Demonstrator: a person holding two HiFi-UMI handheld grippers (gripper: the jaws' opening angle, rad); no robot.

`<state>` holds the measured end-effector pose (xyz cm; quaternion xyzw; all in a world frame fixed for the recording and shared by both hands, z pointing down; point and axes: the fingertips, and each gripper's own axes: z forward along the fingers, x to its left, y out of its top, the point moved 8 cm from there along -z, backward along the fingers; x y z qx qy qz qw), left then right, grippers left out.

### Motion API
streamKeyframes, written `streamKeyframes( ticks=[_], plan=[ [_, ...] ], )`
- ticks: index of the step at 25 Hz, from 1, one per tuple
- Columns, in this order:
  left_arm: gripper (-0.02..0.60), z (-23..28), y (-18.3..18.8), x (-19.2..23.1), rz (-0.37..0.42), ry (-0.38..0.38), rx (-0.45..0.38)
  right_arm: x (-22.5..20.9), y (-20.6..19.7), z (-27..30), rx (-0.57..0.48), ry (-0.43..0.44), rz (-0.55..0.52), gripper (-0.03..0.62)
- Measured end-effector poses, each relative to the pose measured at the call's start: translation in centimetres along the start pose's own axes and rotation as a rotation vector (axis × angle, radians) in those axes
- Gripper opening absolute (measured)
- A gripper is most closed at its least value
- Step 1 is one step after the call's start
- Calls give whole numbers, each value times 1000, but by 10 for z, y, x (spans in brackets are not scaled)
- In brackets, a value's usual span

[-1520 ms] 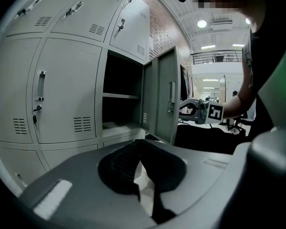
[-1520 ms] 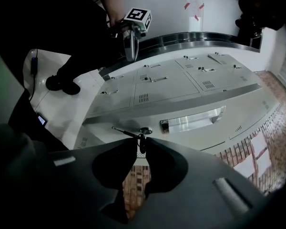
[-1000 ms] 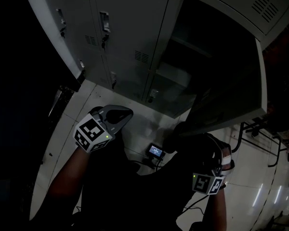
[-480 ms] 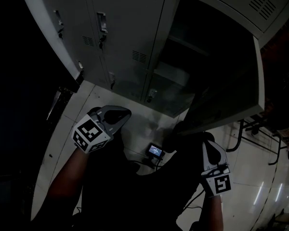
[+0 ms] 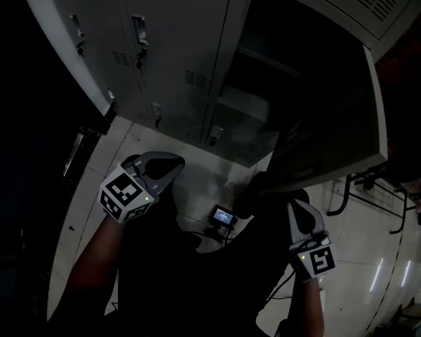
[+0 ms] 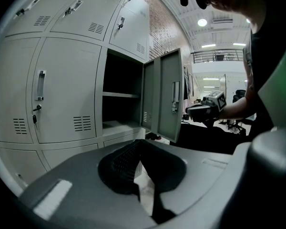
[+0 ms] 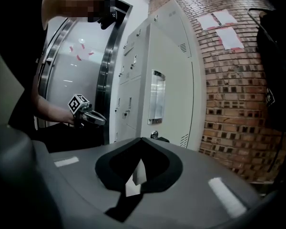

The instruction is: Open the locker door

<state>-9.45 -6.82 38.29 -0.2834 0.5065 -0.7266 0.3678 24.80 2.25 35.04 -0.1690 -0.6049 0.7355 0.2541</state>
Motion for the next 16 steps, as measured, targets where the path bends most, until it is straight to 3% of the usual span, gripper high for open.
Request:
streamKeyframes(
  ticks=[16],
  plan=[
    [11, 2, 1, 2, 4, 1, -5, -4, 2, 4, -12, -2, 12, 2]
  ],
)
